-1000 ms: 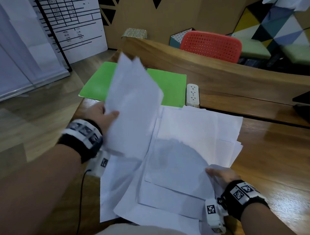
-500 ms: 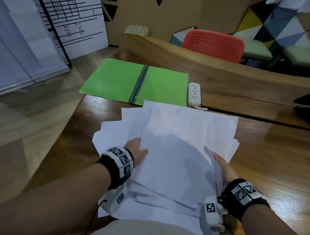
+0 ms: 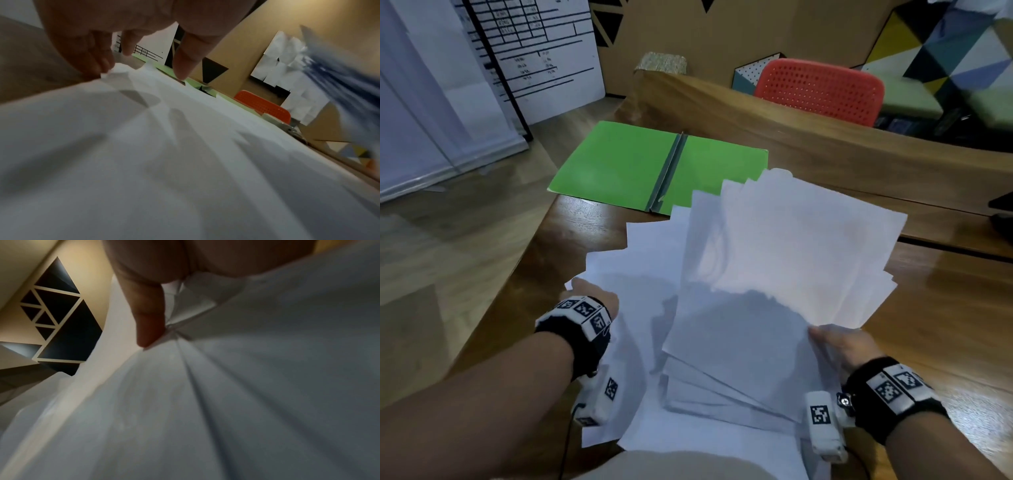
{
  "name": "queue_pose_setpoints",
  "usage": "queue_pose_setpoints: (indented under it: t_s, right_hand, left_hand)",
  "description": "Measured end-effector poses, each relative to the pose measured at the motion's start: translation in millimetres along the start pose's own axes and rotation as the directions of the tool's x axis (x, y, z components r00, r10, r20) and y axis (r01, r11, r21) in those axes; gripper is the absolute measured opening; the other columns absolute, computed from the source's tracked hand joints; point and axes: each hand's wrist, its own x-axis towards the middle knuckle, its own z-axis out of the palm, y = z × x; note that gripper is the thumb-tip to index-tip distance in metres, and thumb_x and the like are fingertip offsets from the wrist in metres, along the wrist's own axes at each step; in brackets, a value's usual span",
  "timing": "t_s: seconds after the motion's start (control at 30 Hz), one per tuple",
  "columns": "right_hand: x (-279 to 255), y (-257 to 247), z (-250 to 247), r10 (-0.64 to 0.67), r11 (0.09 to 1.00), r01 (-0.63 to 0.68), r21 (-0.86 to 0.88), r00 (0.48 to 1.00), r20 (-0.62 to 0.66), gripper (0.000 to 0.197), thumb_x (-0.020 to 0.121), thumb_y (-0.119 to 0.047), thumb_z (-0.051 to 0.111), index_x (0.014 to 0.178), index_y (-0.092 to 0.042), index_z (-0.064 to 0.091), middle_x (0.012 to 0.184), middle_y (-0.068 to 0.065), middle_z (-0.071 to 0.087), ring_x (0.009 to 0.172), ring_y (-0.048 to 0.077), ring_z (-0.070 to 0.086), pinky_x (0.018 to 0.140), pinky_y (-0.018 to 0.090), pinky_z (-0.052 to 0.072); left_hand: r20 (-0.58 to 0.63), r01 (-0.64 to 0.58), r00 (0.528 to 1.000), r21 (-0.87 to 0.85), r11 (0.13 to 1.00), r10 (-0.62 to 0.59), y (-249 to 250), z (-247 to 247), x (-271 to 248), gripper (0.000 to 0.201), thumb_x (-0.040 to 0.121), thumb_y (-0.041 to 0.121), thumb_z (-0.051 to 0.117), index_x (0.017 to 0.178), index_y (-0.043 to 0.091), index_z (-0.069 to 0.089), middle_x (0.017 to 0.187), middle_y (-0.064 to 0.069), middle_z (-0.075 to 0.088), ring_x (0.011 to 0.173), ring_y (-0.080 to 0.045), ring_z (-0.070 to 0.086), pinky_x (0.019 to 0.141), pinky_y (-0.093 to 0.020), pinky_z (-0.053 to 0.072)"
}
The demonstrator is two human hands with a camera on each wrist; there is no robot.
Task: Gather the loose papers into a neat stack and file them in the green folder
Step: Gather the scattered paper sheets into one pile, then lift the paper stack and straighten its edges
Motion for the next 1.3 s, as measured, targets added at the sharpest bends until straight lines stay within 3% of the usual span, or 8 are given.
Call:
queue_pose_setpoints:
  t_s: [0.17, 0.33, 0.4, 0.53, 0.9, 1.1, 1.2, 1.3]
  right_hand:
    - [17, -16, 16, -0.008, 0.988, 0.004, -0.152, 1.0, -0.023, 0.018, 0.07, -0.014, 0.078, 0.081, -0.001, 0.07, 0.095, 0.027, 0.069, 0.09, 0.044, 0.066, 0.088, 0.055, 0.051]
    - [32, -22, 37, -0.09, 0.963, 0.065, -0.263, 0.992, -0.088, 0.022, 0.075, -0.018, 0.074, 0.068, -0.006, 0.056, 0.079, 0.013, 0.061, 0.063, 0.023, 0.056, 0.059, 0.028, 0.044]
    - [33, -22, 47, -0.096, 0.958, 0.071, -0.277, 0.992, -0.077, 0.029, 0.075, -0.027, 0.073, 0.087, -0.003, 0.063, 0.093, 0.015, 0.064, 0.079, 0.028, 0.062, 0.068, 0.031, 0.049]
    - [26, -21, 61, -0.088, 0.975, 0.081, -0.206, 0.996, -0.023, 0.046, 0.077, -0.027, 0.074, 0.107, 0.006, 0.063, 0.11, 0.014, 0.066, 0.1, 0.034, 0.063, 0.093, 0.04, 0.05]
    - [18, -6, 67, -0.091, 0.99, 0.087, -0.11, 0.995, -0.031, 0.048, 0.074, -0.01, 0.077, 0.113, 0.011, 0.057, 0.109, 0.022, 0.064, 0.099, 0.037, 0.063, 0.079, 0.038, 0.053]
    - [13, -1, 64, -0.136, 0.991, 0.135, 0.006, 0.991, 0.009, 0.053, 0.072, 0.003, 0.075, 0.121, 0.003, 0.053, 0.114, 0.019, 0.062, 0.102, 0.035, 0.061, 0.084, 0.04, 0.051]
    - [11, 4, 63, -0.166, 0.986, 0.165, 0.035, 0.985, 0.036, 0.067, 0.067, 0.001, 0.079, 0.127, -0.003, 0.049, 0.118, 0.018, 0.061, 0.108, 0.038, 0.059, 0.09, 0.045, 0.051]
    - [6, 7, 54, -0.167, 0.984, 0.165, 0.062, 0.986, 0.016, 0.049, 0.069, 0.0, 0.077, 0.114, 0.003, 0.058, 0.092, 0.016, 0.068, 0.085, 0.034, 0.065, 0.084, 0.043, 0.052]
  left_hand:
    - [-0.003, 0.018, 1.0, -0.145, 0.989, -0.019, 13, 5, -7, 0.077, 0.084, 0.021, 0.058, 0.145, 0.004, 0.014, 0.147, -0.023, 0.031, 0.133, -0.038, 0.035, 0.109, -0.046, 0.032]
    - [0.016, -0.054, 0.998, -0.258, 0.965, 0.06, 16, 11, -9, 0.066, 0.076, 0.026, 0.066, 0.131, 0.002, 0.038, 0.127, -0.021, 0.052, 0.114, -0.038, 0.052, 0.093, -0.04, 0.043]
    - [0.052, -0.112, 0.99, -0.299, 0.948, 0.133, 19, 14, -12, 0.059, 0.078, 0.024, 0.063, 0.128, 0.006, 0.039, 0.115, -0.017, 0.057, 0.103, -0.036, 0.056, 0.081, -0.035, 0.043]
    - [0.185, -0.166, 0.949, -0.401, 0.901, 0.257, 18, 22, -15, 0.066, 0.079, 0.025, 0.063, 0.135, 0.004, 0.035, 0.129, -0.015, 0.054, 0.115, -0.035, 0.053, 0.097, -0.037, 0.043]
    - [0.386, -0.144, 0.851, -0.481, 0.865, 0.356, 3, 23, -14, 0.059, 0.081, 0.015, 0.068, 0.132, 0.002, 0.041, 0.129, -0.012, 0.055, 0.119, -0.032, 0.053, 0.094, -0.034, 0.042]
    - [0.426, -0.255, 0.785, -0.442, 0.86, 0.451, 5, 35, -14, 0.088, 0.046, 0.038, 0.083, 0.124, 0.01, 0.052, 0.124, -0.009, 0.063, 0.11, -0.028, 0.06, 0.1, -0.043, 0.045]
    - [0.333, -0.31, 0.821, -0.423, 0.851, 0.465, 11, 26, -36, 0.067, 0.071, 0.014, 0.075, 0.13, 0.008, 0.044, 0.124, -0.011, 0.059, 0.111, -0.028, 0.057, 0.092, -0.033, 0.045]
    - [0.347, -0.285, 0.666, -0.7, 0.655, 0.66, 6, 11, -46, 0.09, 0.05, 0.012, 0.087, 0.129, 0.006, 0.046, 0.106, -0.009, 0.066, 0.09, -0.022, 0.064, 0.079, -0.033, 0.053]
